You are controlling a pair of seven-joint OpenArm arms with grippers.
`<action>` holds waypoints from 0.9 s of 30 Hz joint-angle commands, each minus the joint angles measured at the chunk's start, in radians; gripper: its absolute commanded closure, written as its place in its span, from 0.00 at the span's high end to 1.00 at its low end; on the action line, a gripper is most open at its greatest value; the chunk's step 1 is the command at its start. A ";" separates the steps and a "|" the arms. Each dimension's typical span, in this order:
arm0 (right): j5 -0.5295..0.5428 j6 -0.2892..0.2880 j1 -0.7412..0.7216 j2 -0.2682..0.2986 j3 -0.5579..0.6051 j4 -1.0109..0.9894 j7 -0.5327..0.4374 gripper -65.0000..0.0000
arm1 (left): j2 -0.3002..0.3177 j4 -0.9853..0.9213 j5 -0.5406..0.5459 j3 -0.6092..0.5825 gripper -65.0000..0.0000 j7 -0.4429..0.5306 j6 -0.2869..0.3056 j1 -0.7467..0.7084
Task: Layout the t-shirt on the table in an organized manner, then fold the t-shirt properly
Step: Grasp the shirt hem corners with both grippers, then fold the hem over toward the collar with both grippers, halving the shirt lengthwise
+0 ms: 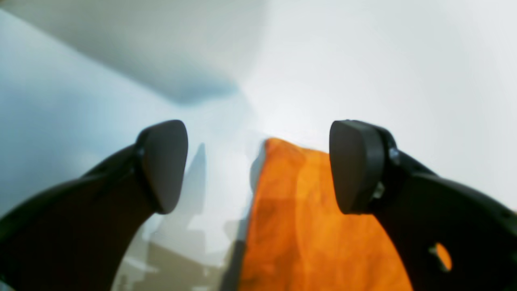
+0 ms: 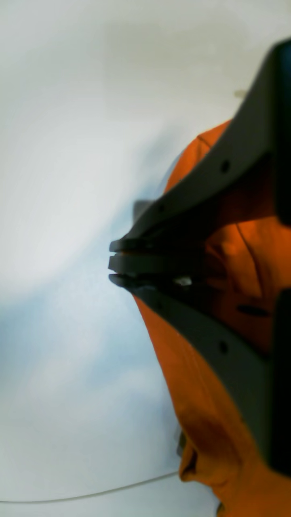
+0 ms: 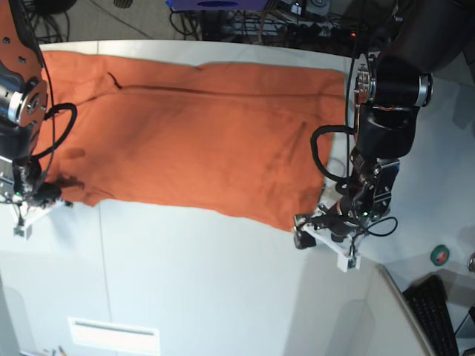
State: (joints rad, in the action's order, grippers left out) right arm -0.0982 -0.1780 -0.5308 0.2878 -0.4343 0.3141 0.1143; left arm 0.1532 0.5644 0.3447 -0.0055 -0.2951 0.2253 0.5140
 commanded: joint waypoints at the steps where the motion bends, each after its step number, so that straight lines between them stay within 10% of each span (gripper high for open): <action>1: 0.002 0.001 -0.027 0.017 -0.001 0.020 -0.021 0.00 | -0.010 -0.011 0.006 0.003 0.79 0.029 0.007 0.047; 21: 0.002 0.001 -0.027 0.020 0.001 0.020 -0.021 0.00 | -0.053 -0.251 0.012 -0.138 0.77 0.216 -0.068 0.100; 27: 0.002 0.001 -0.027 0.020 0.001 0.020 -0.021 0.00 | -0.053 -0.255 0.015 -0.133 0.33 0.216 -0.068 0.099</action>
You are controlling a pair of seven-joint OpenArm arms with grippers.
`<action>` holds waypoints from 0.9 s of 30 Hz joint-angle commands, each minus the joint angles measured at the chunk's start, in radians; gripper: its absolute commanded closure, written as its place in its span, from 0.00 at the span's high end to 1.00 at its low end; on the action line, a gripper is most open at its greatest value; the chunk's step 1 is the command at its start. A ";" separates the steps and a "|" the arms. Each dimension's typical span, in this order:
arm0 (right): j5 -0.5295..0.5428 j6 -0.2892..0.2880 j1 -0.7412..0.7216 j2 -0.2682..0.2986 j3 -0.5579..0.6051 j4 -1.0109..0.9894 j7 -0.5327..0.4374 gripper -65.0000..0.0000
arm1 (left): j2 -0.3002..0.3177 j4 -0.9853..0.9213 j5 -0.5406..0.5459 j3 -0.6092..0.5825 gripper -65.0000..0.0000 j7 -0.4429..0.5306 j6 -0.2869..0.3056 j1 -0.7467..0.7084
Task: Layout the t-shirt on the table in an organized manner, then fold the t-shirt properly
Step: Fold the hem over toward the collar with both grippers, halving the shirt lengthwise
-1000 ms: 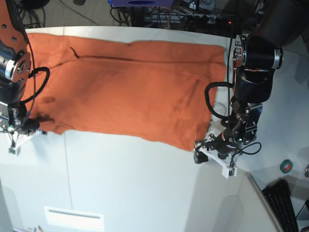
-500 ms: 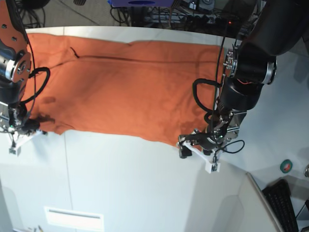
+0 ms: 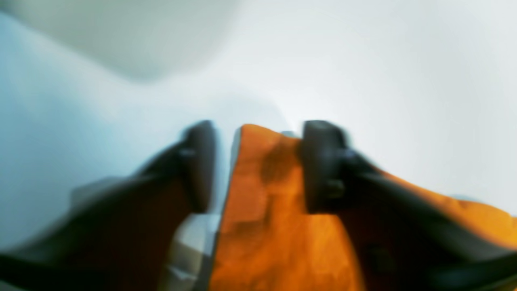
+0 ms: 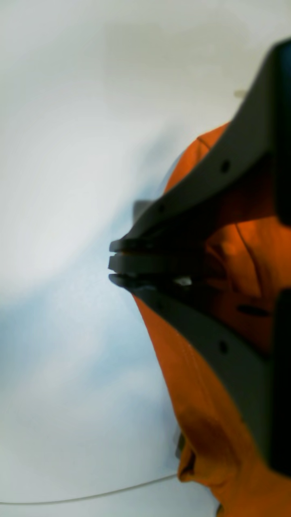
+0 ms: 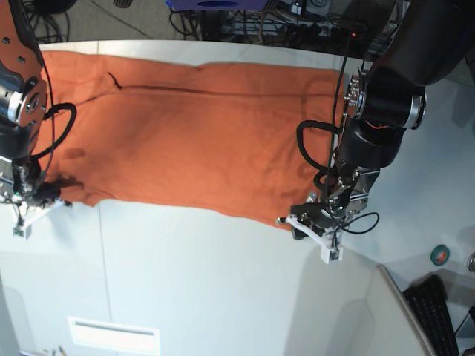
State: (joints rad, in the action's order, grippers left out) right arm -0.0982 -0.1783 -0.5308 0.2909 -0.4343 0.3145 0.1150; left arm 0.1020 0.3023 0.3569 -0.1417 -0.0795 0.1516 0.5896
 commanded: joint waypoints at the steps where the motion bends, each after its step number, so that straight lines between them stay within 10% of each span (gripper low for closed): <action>1: 0.002 0.001 -0.025 0.017 0.001 0.025 -0.022 0.00 | -0.002 0.007 0.003 0.004 0.26 0.001 0.006 0.023; 6: 0.002 0.001 0.021 0.000 0.001 0.114 -0.019 0.00 | 0.000 0.015 0.003 0.006 0.00 0.001 0.006 0.023; 27: 0.004 0.001 0.157 -0.043 -0.004 0.383 -0.022 0.00 | 0.075 0.641 0.006 0.009 0.00 -0.204 0.001 -0.237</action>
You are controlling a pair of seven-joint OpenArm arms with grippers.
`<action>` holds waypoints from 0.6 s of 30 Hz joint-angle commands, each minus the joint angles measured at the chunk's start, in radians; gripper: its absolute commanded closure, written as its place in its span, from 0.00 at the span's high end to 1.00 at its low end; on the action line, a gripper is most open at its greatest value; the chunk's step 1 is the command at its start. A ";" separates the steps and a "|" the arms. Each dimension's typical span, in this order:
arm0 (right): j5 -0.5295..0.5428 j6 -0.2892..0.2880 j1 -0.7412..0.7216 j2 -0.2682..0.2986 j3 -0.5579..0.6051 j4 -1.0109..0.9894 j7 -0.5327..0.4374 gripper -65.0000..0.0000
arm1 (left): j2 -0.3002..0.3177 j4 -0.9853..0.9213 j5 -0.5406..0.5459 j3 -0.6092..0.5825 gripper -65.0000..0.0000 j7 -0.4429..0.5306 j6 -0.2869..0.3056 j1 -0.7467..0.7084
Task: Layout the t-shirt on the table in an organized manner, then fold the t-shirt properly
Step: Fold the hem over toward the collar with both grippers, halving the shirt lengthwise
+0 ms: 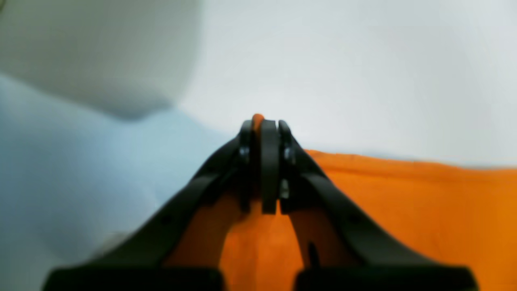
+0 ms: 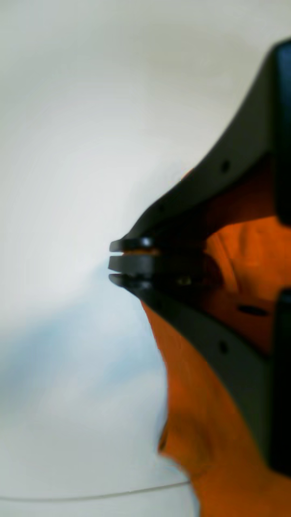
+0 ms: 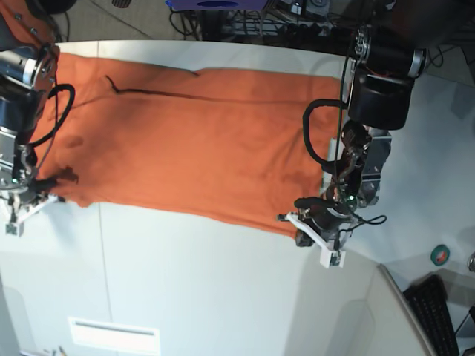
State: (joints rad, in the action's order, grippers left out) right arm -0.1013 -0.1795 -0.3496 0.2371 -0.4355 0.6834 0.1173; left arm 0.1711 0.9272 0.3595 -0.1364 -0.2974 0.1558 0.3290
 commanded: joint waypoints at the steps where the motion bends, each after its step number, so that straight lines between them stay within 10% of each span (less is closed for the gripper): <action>1: 0.007 0.002 -0.009 0.006 -0.001 0.051 -0.024 0.00 | 0.006 0.039 0.003 0.005 0.00 0.002 -0.003 0.012; 18: 0.007 0.002 0.177 -0.022 -0.001 0.332 -0.011 0.00 | 0.006 0.399 0.002 0.137 0.00 -0.187 0.000 -0.192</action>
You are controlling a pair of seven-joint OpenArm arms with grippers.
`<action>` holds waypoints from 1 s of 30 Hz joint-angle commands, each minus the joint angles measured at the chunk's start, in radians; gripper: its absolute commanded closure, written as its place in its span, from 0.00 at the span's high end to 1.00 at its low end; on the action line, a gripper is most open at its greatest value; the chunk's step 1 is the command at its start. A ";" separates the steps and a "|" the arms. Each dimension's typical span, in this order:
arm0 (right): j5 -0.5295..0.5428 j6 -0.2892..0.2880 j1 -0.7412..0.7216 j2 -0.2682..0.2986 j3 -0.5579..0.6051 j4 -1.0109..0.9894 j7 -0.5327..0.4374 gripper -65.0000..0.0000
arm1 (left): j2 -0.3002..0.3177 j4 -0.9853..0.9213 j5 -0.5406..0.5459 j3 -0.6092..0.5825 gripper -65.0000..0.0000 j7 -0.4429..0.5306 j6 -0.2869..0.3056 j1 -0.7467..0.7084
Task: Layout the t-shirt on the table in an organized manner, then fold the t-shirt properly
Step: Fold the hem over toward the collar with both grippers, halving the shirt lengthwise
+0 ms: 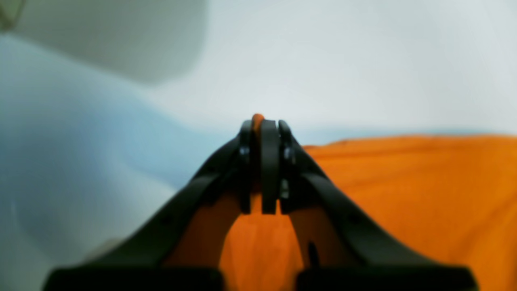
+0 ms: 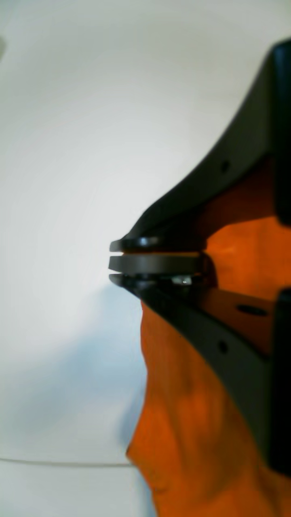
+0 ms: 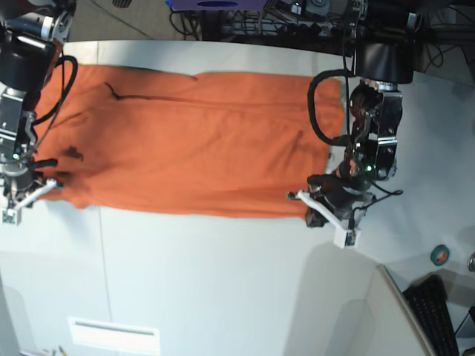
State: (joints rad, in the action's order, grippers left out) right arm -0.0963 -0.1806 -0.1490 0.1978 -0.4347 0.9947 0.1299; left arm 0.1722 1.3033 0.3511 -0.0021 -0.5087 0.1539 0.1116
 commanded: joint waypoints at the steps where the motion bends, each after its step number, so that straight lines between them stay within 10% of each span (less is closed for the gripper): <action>1: 0.002 0.003 -0.011 0.018 -0.005 0.028 -0.005 0.00 | 0.005 0.048 0.010 0.003 0.00 0.009 0.002 0.009; 30: 0.003 0.003 0.315 -0.076 -0.020 0.379 0.149 0.00 | 0.094 0.402 0.009 0.115 0.00 -0.034 0.002 -0.373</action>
State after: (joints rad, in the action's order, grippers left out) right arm -0.0937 -0.1814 0.1711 0.1112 -0.4515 1.3540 0.2993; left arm 0.2581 1.6848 0.3550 0.1097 -0.5652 0.1562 -0.2668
